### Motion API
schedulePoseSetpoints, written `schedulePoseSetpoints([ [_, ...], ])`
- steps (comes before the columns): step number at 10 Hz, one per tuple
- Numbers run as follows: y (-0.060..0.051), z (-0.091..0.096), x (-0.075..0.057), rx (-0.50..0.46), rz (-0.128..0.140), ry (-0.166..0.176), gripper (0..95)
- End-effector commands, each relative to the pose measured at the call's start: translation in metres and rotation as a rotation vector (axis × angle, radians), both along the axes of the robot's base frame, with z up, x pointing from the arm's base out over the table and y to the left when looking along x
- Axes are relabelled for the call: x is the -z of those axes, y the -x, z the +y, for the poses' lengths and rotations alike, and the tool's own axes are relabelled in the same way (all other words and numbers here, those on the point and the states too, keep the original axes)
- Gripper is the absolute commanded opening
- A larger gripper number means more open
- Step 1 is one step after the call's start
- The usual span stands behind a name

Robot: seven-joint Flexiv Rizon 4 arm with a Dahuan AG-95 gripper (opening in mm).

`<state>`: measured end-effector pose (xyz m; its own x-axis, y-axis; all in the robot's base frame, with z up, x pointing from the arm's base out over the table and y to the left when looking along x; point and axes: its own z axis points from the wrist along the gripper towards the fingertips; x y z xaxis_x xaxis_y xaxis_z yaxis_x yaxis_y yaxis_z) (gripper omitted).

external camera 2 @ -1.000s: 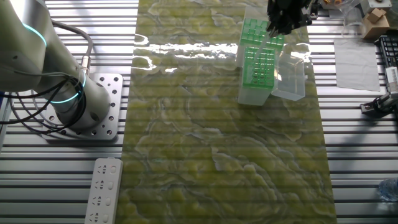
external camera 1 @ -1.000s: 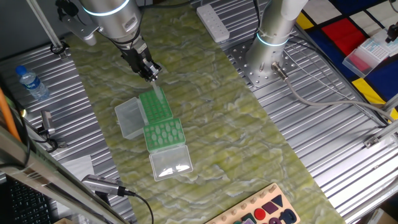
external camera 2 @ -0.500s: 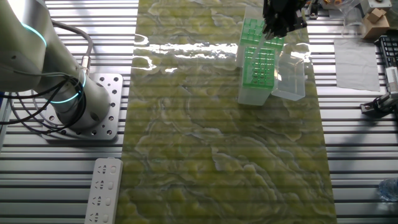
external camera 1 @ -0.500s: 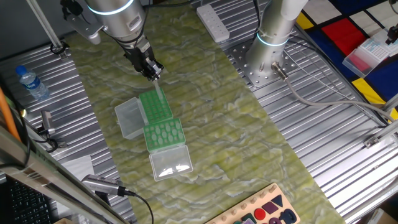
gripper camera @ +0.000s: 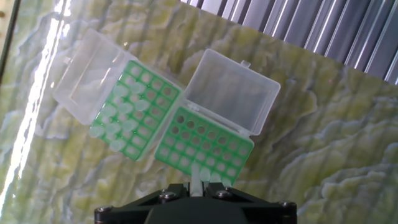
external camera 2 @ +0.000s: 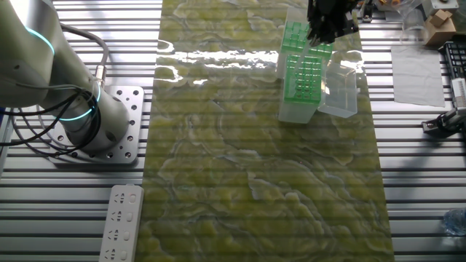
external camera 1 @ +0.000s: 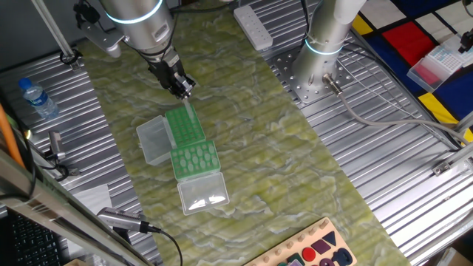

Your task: Transfer all large pipette tips from one holder to another

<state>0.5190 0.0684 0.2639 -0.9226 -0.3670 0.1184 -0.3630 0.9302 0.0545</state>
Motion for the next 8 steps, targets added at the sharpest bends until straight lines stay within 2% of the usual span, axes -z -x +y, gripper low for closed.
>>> schedulePoseSetpoints([
  [1, 0.000, 0.000, 0.002, -0.002, -0.001, -0.002, 0.0],
  [3, 0.003, -0.003, 0.012, -0.018, -0.016, -0.007, 0.0],
  [5, 0.004, -0.005, 0.017, -0.026, -0.027, -0.013, 0.0],
  [6, 0.004, -0.005, 0.017, -0.028, -0.027, -0.012, 19.0],
  [7, 0.004, -0.005, 0.018, -0.029, -0.026, -0.012, 19.0],
  [8, 0.004, -0.005, 0.019, -0.028, -0.027, -0.011, 38.0],
])
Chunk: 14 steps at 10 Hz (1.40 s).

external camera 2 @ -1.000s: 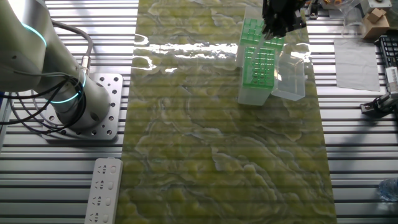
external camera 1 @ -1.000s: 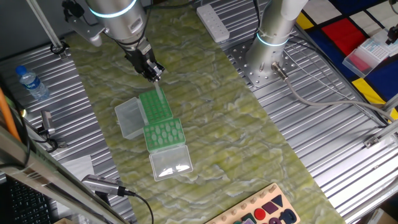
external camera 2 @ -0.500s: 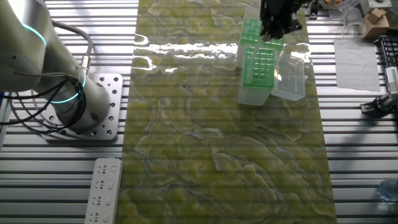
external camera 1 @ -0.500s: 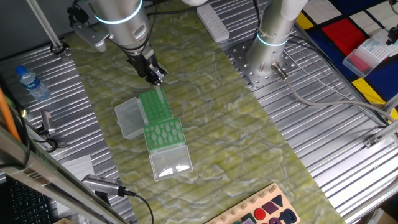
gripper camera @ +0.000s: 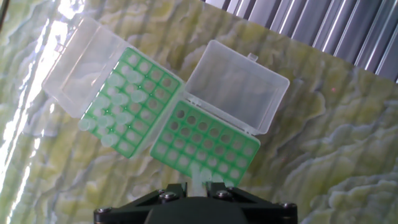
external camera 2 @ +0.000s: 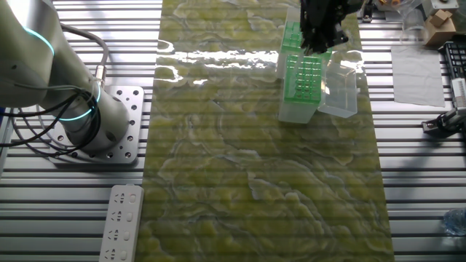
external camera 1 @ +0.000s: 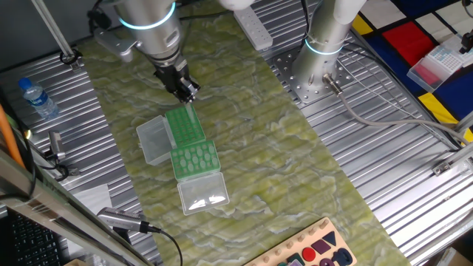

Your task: Transfer all large pipette tips from one holder to another

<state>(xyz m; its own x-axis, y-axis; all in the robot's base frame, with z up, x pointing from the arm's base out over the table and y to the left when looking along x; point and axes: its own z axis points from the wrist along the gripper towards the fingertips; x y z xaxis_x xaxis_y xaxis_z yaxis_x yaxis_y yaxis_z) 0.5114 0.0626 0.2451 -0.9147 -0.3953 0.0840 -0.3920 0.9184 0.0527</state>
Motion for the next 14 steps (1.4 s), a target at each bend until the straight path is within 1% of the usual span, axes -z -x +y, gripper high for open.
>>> schedulePoseSetpoints([
  [1, -0.004, 0.001, 0.001, 0.000, 0.006, 0.002, 38.0],
  [3, -0.006, 0.005, 0.004, 0.016, 0.004, 0.003, 38.0],
  [4, -0.010, 0.014, 0.008, 0.039, -0.004, 0.004, 38.0],
  [5, -0.019, 0.029, 0.012, 0.072, -0.015, 0.008, 38.0],
  [6, -0.026, 0.035, 0.011, 0.084, -0.014, 0.010, 19.0],
  [7, -0.034, 0.039, 0.011, 0.088, -0.013, 0.009, 19.0],
  [8, -0.046, 0.044, 0.011, 0.100, -0.013, 0.006, 19.0],
  [9, -0.052, 0.048, 0.012, 0.111, -0.014, 0.005, 19.0],
  [10, -0.064, 0.057, 0.018, 0.126, -0.019, 0.003, 19.0],
  [11, -0.076, 0.068, 0.028, 0.149, -0.028, 0.006, 19.0],
  [13, -0.089, 0.079, 0.040, 0.177, -0.043, 0.006, 19.0],
  [14, -0.094, 0.084, 0.044, 0.193, -0.044, 0.007, 19.0],
])
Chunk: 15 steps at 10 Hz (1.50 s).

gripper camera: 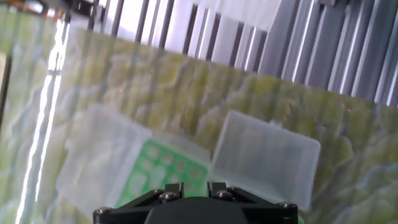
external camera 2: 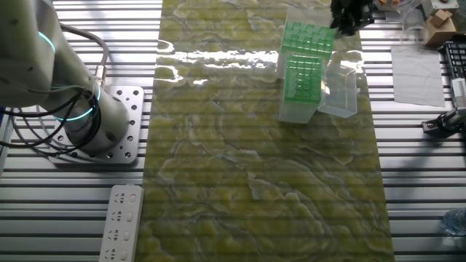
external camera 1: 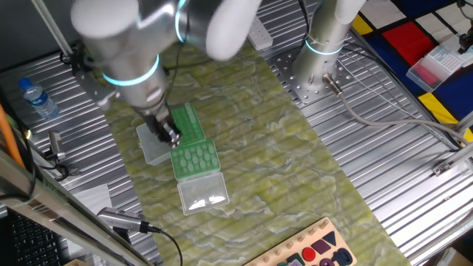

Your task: Transfer all large pipette tips from one holder to another

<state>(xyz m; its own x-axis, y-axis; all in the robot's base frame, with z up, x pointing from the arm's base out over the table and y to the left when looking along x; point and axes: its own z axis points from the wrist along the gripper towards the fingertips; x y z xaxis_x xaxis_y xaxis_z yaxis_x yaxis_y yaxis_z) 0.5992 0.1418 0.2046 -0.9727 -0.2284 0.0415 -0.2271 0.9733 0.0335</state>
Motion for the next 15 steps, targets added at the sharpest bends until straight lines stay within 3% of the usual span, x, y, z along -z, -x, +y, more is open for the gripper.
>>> schedulePoseSetpoints([
  [1, -0.009, 0.010, 0.007, 0.029, 0.004, 0.001, 19.0],
  [10, -0.006, 0.033, 0.039, 0.178, -0.008, -0.008, 19.0],
  [11, -0.005, 0.035, 0.042, 0.189, -0.011, -0.010, 38.0],
  [15, -0.002, 0.036, 0.049, 0.204, -0.015, -0.012, 38.0],
])
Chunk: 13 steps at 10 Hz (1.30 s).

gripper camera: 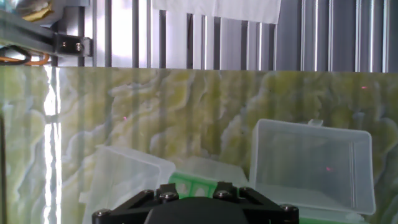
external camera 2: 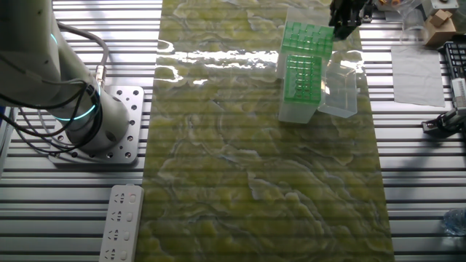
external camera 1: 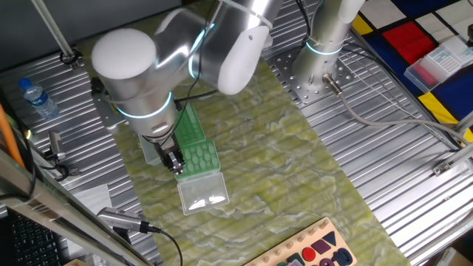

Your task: Transfer all large pipette tips from one holder to another

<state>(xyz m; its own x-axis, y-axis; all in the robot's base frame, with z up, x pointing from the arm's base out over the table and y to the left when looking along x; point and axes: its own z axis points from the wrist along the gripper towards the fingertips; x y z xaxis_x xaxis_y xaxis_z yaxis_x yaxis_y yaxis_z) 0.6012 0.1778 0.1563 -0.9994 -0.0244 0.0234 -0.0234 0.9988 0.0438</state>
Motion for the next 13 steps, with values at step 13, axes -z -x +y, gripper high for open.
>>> schedulePoseSetpoints([
  [13, 0.014, -0.001, 0.002, 0.002, 0.008, 0.014, 0.0],
])
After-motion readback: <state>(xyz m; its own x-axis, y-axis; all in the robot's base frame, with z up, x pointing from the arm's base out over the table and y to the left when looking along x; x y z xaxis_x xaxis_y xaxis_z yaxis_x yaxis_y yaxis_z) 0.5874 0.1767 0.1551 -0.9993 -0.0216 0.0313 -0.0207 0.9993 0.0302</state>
